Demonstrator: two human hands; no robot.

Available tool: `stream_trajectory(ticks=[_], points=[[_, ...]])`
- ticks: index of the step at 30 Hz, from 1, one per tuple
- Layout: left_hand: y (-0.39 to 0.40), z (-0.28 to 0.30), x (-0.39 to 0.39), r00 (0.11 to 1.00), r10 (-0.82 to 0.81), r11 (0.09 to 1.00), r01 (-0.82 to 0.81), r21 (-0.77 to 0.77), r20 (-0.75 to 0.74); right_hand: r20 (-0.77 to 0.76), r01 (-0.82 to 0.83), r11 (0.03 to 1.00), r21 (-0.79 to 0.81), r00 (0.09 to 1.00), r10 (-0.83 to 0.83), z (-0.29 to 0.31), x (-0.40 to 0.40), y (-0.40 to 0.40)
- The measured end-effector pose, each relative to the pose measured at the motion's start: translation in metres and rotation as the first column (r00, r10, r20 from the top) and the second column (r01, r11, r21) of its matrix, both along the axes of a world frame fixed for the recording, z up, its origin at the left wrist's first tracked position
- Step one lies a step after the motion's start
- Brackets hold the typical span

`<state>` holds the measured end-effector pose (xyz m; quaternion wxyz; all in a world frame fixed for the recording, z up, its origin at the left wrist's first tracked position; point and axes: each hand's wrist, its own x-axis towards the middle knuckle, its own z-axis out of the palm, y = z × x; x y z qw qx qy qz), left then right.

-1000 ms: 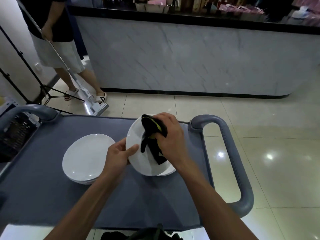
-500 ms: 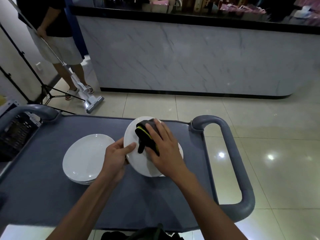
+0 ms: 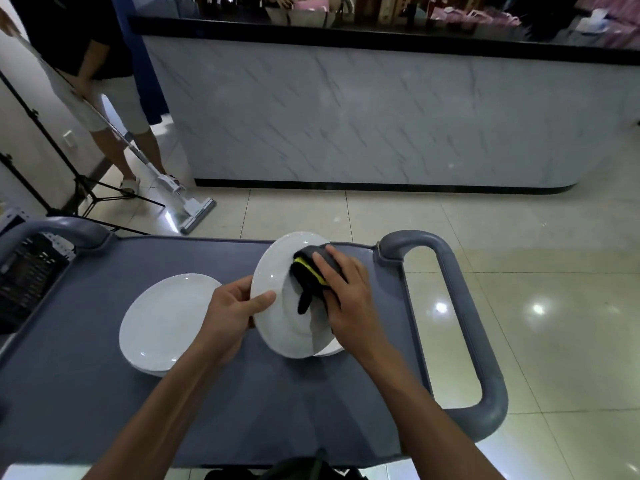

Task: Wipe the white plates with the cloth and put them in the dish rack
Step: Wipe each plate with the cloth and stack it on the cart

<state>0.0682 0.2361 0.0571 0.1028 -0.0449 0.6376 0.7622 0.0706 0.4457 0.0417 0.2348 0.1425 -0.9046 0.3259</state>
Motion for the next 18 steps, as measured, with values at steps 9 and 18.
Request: stream_trajectory(ticks=[9, 18], points=[[-0.001, 0.004, 0.002, 0.995, -0.045, 0.995, 0.038, -0.090, -0.083, 0.021, -0.175, 0.945, 0.275, 0.984, 0.176, 0.030, -0.016, -0.025], [-0.016, 0.005, 0.002, 0.995, 0.003, 0.998, -0.010, -0.066, -0.102, 0.114, -0.109, 0.975, 0.193, 0.990, 0.088, 0.034, -0.040, -0.026]])
